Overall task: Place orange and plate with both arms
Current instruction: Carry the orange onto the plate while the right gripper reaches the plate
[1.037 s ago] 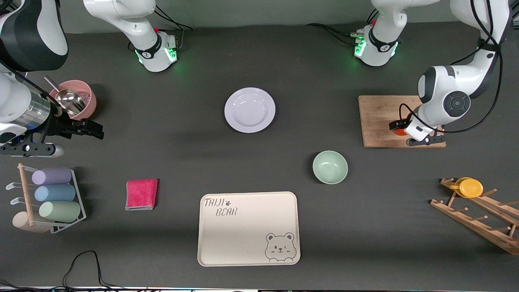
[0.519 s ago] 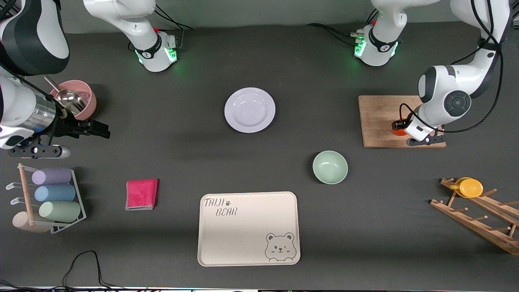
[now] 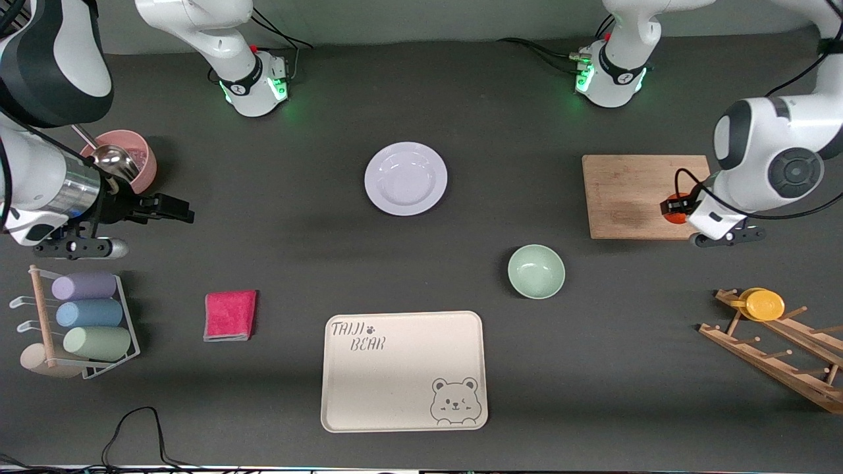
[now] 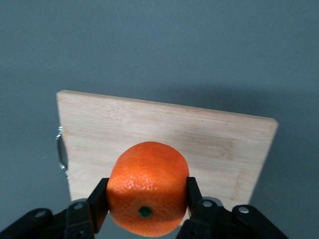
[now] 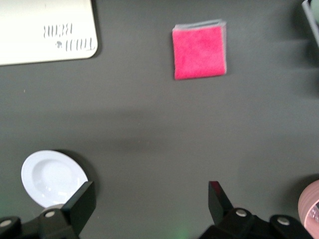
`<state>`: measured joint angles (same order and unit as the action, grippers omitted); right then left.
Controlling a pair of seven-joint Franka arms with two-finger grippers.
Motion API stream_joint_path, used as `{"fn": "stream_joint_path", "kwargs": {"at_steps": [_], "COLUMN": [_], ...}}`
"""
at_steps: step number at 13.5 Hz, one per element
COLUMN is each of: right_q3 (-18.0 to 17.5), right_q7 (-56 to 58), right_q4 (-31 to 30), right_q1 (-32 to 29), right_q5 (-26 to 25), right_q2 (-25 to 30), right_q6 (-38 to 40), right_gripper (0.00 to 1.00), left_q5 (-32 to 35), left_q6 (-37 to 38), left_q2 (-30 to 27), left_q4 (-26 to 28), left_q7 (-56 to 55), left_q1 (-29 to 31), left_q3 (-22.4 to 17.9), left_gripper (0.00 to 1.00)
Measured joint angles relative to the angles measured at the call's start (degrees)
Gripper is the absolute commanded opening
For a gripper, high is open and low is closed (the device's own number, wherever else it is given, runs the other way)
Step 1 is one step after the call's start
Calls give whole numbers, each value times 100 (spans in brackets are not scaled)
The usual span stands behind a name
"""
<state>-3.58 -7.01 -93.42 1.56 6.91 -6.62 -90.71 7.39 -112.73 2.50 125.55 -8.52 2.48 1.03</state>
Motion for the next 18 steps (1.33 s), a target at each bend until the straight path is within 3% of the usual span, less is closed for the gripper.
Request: {"fn": "stream_joint_path", "kwargs": {"at_steps": [3,6,9,13,15,18], "right_q3": [-3,6,13,49,237,730], "right_q7": [-45,-46,-46,2,155,1069], "right_q4": [0,-28,-50,-80,-329,-966], "right_q1": [171,167,162,122,117,77], "right_q5": [542,1149,1725,2118,2627,3319], "right_q2": [0,-43,-227,-380,-386,-403], "right_q6": [149,617,780,799,811,849], "right_gripper": [100,100,100,100,100,100], "left_q5": [-26,-356,-945,-1620,-1756,-1836], "left_q6": [1449,2169,2239,2268,2204,1480], "left_q2": [-243,-249,-84,685,1208,1913], "left_q4": [-1052,-1869,-2233,-3179,-3702,-4148], "left_q7": [-40,-274,-960,-2451,-3134,-4100], "left_q1": [-373,-839,-1502,-2724,-3216,-3877], "left_q3": [45,81,98,146,152,157], "left_gripper": [0,0,0,0,0,0]}}
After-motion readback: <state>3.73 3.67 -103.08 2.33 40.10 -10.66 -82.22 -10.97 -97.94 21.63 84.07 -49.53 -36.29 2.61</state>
